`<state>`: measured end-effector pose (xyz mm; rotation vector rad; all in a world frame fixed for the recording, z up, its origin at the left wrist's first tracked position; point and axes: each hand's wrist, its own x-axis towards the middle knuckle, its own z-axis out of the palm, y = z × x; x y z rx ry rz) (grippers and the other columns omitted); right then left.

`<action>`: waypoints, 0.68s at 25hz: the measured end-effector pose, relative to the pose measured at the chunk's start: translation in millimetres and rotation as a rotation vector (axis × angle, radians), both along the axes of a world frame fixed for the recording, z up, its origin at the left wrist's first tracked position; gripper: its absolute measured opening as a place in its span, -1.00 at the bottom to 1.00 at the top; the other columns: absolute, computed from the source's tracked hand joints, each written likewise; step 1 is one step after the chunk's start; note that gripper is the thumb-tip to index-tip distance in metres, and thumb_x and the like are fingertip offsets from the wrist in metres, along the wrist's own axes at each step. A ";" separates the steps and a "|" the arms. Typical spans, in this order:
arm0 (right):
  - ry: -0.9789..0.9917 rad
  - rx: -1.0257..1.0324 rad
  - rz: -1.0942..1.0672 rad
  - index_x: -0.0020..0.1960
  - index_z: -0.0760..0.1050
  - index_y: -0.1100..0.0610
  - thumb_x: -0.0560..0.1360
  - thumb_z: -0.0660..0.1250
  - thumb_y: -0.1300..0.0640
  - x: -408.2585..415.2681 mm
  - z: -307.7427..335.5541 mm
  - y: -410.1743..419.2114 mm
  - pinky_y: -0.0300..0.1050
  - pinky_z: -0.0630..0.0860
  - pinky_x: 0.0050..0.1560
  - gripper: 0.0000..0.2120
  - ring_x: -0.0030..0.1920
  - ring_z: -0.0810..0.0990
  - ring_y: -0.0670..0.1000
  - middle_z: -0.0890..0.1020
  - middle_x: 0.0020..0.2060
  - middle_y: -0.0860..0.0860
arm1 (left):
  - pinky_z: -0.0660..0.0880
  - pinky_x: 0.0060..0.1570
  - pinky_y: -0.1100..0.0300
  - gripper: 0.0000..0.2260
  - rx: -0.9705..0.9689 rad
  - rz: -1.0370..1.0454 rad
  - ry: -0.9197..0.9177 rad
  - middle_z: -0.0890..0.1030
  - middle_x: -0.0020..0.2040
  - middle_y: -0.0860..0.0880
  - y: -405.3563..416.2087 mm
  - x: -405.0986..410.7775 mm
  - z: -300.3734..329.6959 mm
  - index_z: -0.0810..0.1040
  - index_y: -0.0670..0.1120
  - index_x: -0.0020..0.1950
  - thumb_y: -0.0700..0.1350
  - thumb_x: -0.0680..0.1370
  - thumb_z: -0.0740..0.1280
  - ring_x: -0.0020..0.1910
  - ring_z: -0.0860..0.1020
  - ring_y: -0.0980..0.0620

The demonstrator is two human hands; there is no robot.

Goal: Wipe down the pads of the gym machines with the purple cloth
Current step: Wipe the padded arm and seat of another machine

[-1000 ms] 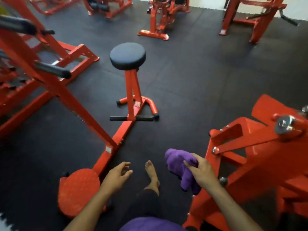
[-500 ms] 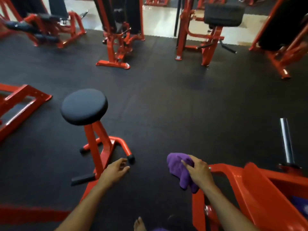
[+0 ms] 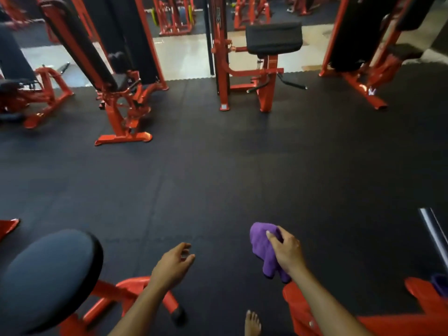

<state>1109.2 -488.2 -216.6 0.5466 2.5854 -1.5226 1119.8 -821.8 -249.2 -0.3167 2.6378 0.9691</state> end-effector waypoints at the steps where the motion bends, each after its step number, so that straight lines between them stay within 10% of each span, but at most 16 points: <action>1: -0.007 0.011 0.017 0.22 0.62 0.10 0.59 0.37 0.02 -24.5 3.0 1.2 -0.10 0.50 0.10 -0.74 0.13 0.65 0.08 0.70 0.06 0.03 | 0.57 0.17 0.10 -0.69 -0.002 0.018 0.014 0.67 0.14 0.12 -2.9 -23.8 2.3 0.58 0.08 0.30 0.10 0.57 0.42 0.09 0.66 0.16; 10: -0.010 0.141 0.294 0.38 0.51 0.14 0.65 0.26 -0.06 -277.1 29.5 -61.3 -0.17 0.41 0.17 -0.60 0.27 0.57 0.10 0.62 0.25 0.10 | 0.58 0.12 0.06 -0.69 0.065 0.262 0.084 0.63 0.18 0.14 -68.4 -224.5 6.0 0.54 0.13 0.33 0.09 0.59 0.40 0.13 0.63 0.13; 17: -0.016 0.107 0.483 0.04 0.47 -0.08 0.64 0.29 -0.03 -478.9 58.1 -169.7 -0.18 0.40 0.05 -0.96 0.04 0.56 -0.07 0.58 -0.03 -0.15 | 0.57 0.19 0.07 -0.66 0.094 0.422 0.060 0.65 0.23 0.07 -174.1 -386.5 4.0 0.55 0.07 0.34 0.06 0.59 0.43 0.16 0.64 0.11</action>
